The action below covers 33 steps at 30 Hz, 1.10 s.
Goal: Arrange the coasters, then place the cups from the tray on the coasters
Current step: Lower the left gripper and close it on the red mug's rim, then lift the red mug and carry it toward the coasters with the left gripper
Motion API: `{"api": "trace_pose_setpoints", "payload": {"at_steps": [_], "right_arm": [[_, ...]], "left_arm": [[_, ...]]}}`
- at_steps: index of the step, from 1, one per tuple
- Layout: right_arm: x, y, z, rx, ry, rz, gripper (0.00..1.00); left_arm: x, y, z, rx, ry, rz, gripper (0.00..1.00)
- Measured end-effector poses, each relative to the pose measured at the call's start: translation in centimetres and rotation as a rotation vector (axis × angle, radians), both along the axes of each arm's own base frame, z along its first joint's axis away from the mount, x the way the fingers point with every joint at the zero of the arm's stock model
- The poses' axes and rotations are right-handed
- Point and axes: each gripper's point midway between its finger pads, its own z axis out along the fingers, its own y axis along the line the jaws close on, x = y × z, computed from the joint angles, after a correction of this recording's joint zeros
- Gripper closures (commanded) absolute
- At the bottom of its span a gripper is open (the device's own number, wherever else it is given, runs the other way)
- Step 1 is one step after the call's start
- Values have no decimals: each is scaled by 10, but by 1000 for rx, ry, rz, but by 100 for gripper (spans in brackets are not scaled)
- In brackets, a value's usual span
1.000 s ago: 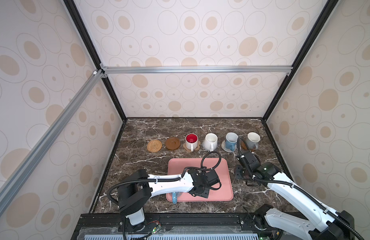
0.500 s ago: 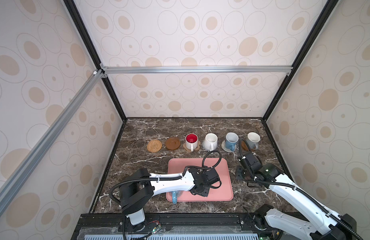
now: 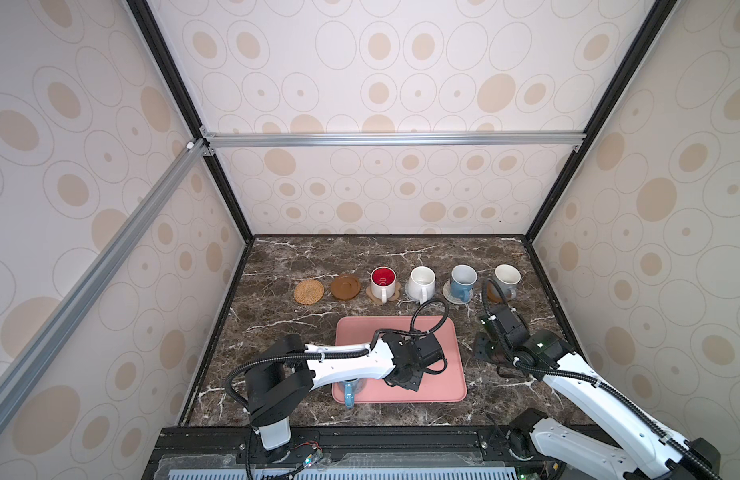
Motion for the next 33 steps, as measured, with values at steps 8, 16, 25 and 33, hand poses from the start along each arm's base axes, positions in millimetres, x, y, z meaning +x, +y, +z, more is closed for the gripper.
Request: {"api": "trace_pose_setpoints", "payload": {"at_steps": [8,16,25,33], "right_arm": [[-1,-1,-2,-4,7,0,50],[-2,-2,-3,-7,11,-1,50],[-2,-2,-3,-7,12,-1,50],[-4,-3,-4,-9,15,-6,50]], "left_arm": [[1,0,0,1,-4,-7,86],[3,1,1,0,-5,-2,87],[13,6,5,-10,-9,28,87],[23,9,20,-48,-30,51,88]]}}
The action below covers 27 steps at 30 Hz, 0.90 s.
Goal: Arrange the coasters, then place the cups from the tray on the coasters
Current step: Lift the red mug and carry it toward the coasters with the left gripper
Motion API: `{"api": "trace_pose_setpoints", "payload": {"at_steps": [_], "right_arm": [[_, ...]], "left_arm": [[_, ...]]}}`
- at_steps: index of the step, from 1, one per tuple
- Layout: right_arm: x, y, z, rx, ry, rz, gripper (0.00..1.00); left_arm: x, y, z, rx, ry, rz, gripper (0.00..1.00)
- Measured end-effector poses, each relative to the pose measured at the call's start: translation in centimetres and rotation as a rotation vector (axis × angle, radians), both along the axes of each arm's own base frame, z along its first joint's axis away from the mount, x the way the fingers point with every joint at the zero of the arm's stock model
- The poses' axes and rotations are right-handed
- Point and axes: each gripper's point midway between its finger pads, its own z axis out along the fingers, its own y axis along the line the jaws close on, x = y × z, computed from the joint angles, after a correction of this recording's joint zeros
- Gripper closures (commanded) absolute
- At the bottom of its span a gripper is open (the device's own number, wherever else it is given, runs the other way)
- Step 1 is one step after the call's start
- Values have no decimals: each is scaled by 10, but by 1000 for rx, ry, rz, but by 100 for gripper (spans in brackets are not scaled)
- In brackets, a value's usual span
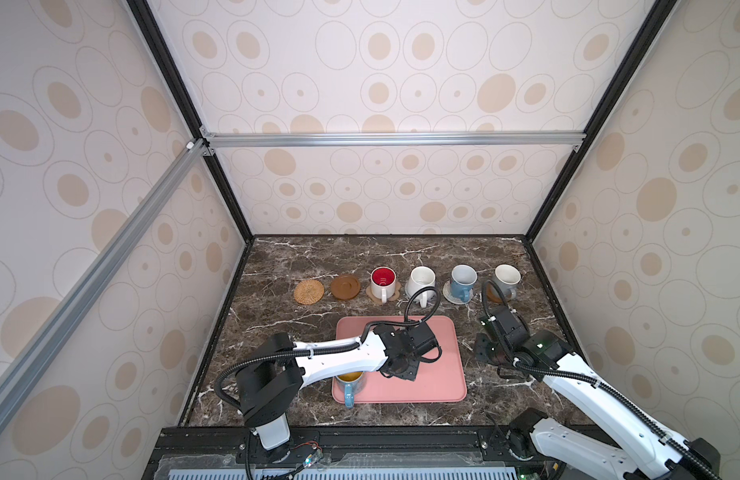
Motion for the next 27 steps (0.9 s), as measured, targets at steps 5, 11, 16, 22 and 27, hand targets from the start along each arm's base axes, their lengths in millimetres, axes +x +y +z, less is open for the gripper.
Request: {"api": "trace_pose_setpoints", "payload": {"at_steps": [5,11,16,22,27], "right_arm": [[-2,-2,1,-2,-3,-4,50],[-3,-4,1,-5,-9,-9,50],[-4,-5,2,-4,-12,-15,50],[-5,-6,3,-3,-15,-20,50],[-6,-8,4,-5,-19,-26,50]], "left_arm": [[10,6,9,-18,-14,20,88],[28,19,18,-30,-33,56,88],[46,36,28,-42,-55,94,89],[68,59,36,-39,-77,141,88],[82,80,38,-27,-89,177,89]]}}
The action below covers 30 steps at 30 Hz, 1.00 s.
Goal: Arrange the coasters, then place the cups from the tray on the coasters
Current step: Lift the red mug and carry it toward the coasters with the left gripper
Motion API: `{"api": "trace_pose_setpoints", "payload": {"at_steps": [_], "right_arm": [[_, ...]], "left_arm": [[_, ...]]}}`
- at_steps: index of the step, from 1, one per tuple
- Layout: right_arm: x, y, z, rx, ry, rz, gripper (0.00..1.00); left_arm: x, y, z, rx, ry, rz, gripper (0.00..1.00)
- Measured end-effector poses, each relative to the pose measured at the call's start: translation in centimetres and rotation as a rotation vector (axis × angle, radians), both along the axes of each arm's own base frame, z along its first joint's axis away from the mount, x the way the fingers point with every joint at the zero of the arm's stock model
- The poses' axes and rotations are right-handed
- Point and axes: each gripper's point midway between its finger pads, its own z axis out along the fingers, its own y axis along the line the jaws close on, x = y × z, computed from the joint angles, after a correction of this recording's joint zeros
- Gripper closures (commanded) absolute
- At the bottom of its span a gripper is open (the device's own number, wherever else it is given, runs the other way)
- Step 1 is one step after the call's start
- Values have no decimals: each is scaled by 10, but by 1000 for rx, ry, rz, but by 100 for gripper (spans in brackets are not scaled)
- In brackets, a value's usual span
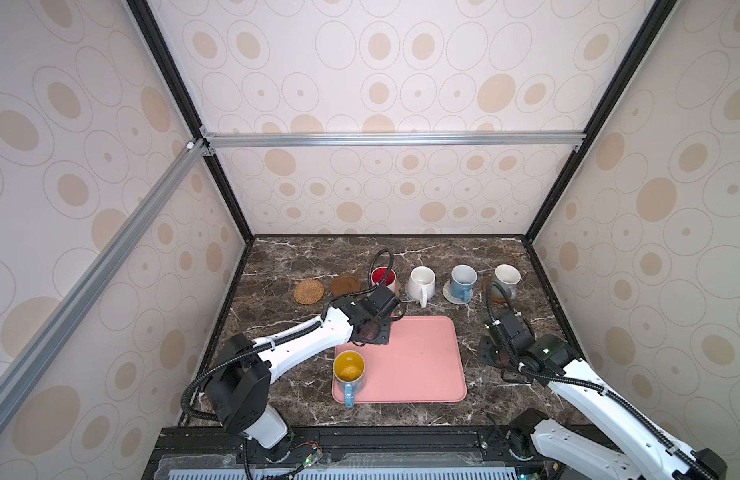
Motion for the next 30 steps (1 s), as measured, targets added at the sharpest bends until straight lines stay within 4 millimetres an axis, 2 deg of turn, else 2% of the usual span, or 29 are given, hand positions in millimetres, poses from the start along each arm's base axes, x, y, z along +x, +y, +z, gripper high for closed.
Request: {"api": "trace_pose_setpoints", "payload": {"at_steps": [9,17,30], "right_arm": [[0,-2,1,-8,-5,-6,50],[0,-3,1,-10,-6,-10,50],[-3,-5,2,-8,-6,-18,50]], "left_arm": [[23,42,9,9,-22,80,89],[39,77,6,30,-17,145,89],[59,106,6,26,-29,184,90]]}}
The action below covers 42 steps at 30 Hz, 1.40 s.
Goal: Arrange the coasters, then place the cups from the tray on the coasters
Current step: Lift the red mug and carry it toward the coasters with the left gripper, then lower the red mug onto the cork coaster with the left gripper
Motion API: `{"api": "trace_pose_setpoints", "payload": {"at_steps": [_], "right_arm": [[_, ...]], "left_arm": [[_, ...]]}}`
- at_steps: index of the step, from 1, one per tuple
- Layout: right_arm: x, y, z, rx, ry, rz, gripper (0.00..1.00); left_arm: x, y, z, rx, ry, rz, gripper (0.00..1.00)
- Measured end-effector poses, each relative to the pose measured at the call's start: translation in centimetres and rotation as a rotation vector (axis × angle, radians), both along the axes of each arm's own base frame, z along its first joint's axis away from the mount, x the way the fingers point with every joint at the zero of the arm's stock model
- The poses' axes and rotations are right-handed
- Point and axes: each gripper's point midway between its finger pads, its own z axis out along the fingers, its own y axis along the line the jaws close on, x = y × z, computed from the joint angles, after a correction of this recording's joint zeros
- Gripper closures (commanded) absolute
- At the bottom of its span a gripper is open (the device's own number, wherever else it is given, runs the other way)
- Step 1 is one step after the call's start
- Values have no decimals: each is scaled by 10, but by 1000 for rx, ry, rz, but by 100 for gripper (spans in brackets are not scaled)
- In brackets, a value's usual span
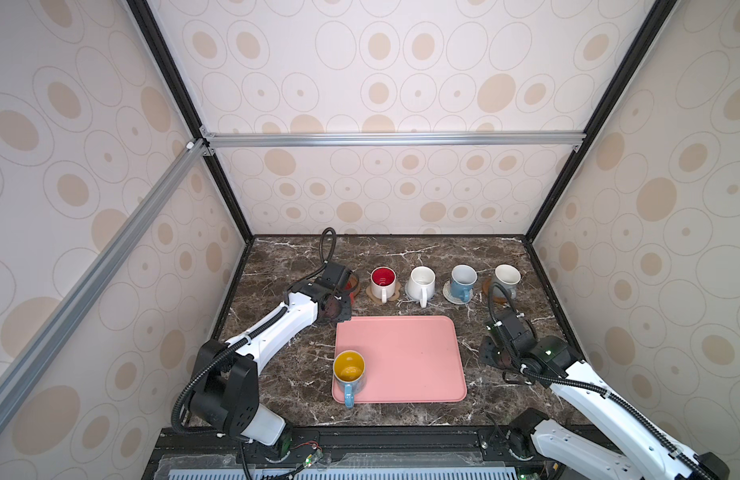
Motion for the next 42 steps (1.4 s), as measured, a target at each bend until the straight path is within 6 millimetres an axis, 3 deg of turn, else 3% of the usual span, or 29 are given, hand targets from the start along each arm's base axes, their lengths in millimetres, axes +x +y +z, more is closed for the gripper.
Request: {"api": "trace_pose_setpoints", "payload": {"at_steps": [11,30,42], "right_arm": [[-4,-3,3,10,-8,-14,50],[-9,-7,4,10,-6,-30,50],[-14,-13,7,7,-22,-45,50]], "left_arm": [[14,14,-26,27,68,7,90],[72,4,-27,19,41,-19,91],[96,5,-33,26,48,-24,91]]}}
